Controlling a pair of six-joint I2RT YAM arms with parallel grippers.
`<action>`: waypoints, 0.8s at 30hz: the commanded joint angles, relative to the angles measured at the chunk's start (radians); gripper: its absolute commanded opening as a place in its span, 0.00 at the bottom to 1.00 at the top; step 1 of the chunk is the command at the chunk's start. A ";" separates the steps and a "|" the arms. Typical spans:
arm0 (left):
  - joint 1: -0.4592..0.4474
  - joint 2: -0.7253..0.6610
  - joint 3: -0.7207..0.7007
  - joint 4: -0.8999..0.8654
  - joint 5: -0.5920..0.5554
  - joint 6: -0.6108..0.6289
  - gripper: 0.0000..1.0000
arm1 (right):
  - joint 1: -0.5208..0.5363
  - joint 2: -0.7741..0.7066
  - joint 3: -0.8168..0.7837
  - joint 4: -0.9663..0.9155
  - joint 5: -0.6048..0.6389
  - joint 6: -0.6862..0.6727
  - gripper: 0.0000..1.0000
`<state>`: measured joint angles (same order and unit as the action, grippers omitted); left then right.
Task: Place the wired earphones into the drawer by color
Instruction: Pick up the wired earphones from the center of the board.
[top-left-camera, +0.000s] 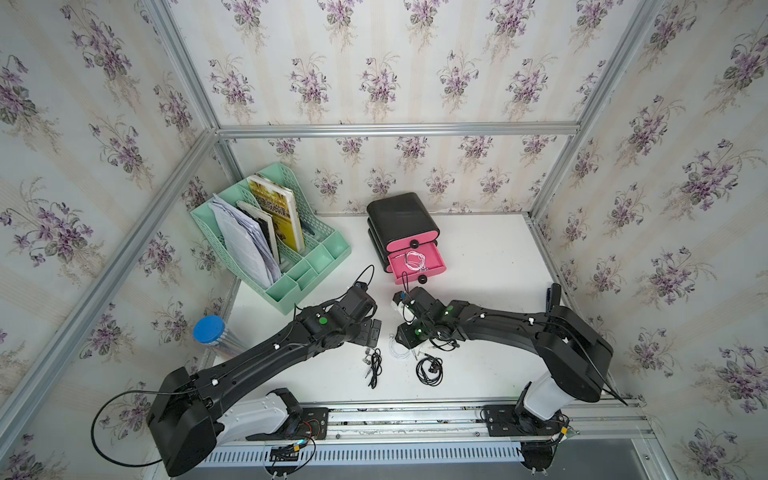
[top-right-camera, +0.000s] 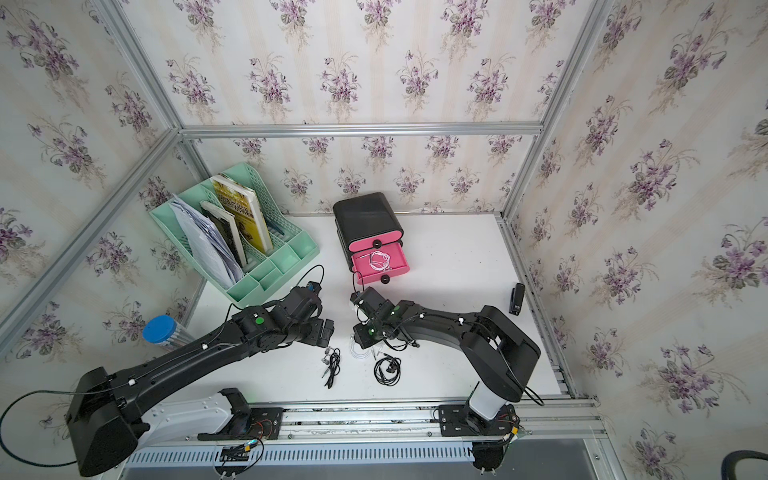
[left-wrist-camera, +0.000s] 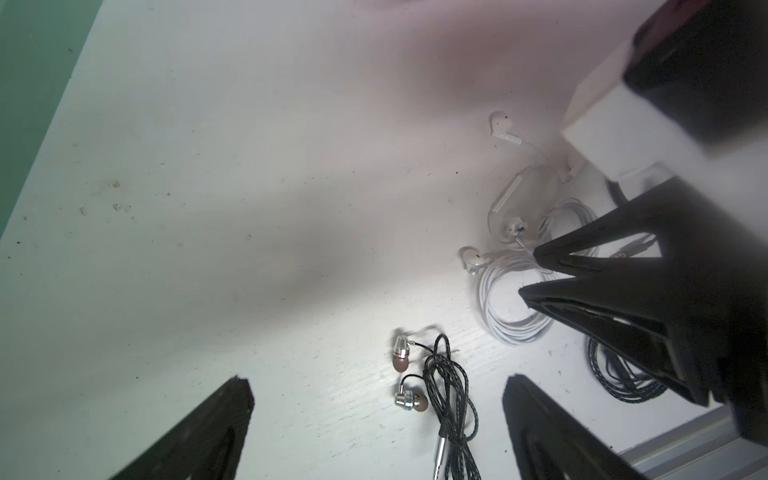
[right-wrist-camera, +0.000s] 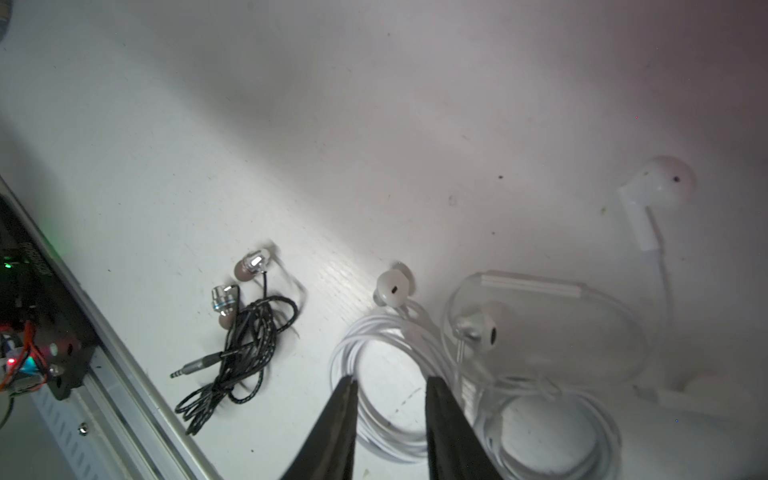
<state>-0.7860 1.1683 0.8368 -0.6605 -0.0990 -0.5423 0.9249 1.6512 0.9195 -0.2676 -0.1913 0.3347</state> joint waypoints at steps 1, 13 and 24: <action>0.001 -0.004 -0.005 -0.007 -0.021 -0.013 0.99 | 0.004 0.026 0.019 -0.042 0.054 -0.039 0.33; 0.001 -0.007 -0.021 -0.002 -0.028 -0.016 0.99 | 0.023 0.070 0.041 -0.094 0.111 -0.056 0.32; 0.001 -0.007 -0.026 -0.002 -0.034 -0.018 0.99 | 0.037 0.101 0.059 -0.115 0.133 -0.066 0.18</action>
<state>-0.7860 1.1629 0.8139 -0.6598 -0.1150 -0.5571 0.9600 1.7458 0.9745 -0.3580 -0.0681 0.2802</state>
